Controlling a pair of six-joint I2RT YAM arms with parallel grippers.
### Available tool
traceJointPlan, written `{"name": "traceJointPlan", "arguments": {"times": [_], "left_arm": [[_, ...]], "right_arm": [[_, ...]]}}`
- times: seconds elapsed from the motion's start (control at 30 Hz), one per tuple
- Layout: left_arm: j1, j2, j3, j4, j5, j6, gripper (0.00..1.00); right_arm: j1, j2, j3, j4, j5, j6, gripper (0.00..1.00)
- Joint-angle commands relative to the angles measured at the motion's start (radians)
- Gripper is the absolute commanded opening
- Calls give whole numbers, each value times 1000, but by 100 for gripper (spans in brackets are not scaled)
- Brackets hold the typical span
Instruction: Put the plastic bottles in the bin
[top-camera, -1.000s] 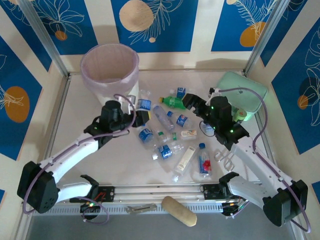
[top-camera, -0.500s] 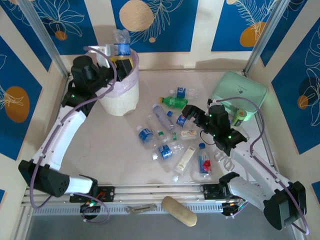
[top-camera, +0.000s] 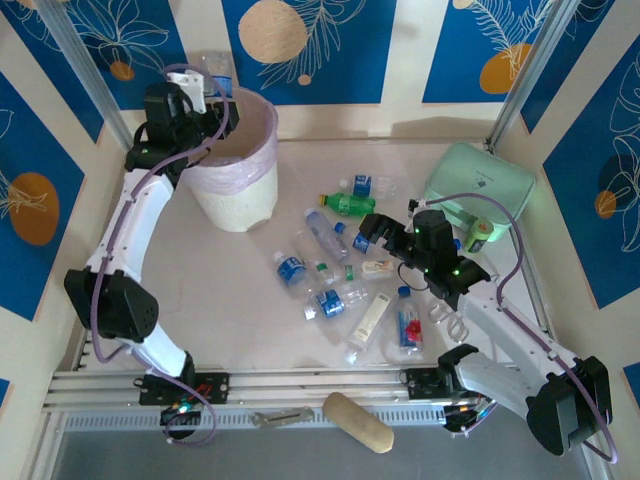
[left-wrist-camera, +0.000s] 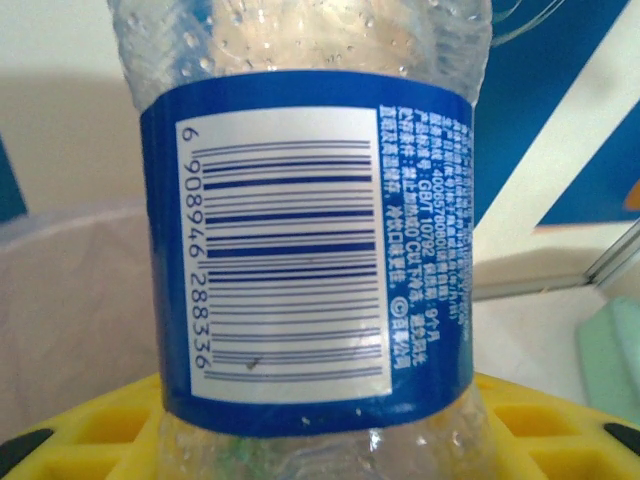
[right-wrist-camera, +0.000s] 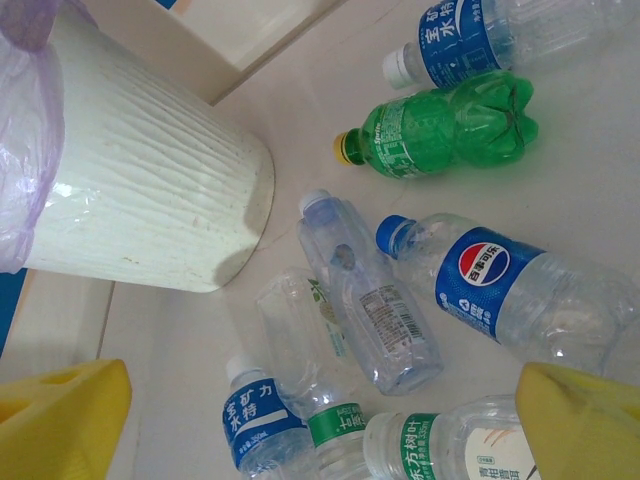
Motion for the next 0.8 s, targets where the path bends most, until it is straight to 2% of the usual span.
{"name": "traceJointPlan", "arguments": {"times": [0.0, 0.3, 0.4, 0.47, 0.5, 0.7, 0.77], "left_arm": [[7, 25, 29, -93, -42, 57, 46], [7, 78, 43, -186, -75, 91, 53], [7, 81, 49, -195, -77, 91, 65], [7, 73, 51, -197, -78, 82, 83], [7, 67, 52, -196, -78, 79, 88], [7, -3, 49, -191, -46, 48, 100], [6, -37, 45, -195, -13, 29, 100]], "right_arm": [[7, -3, 11, -3, -28, -22, 99], [26, 22, 36, -2, -30, -31, 99], [39, 42, 61, -11, -27, -42, 99], [52, 57, 79, -15, -22, -53, 99], [58, 64, 88, -19, -19, -59, 99], [96, 134, 159, -47, -30, -116, 99], [116, 168, 188, -54, -51, -146, 99]]}}
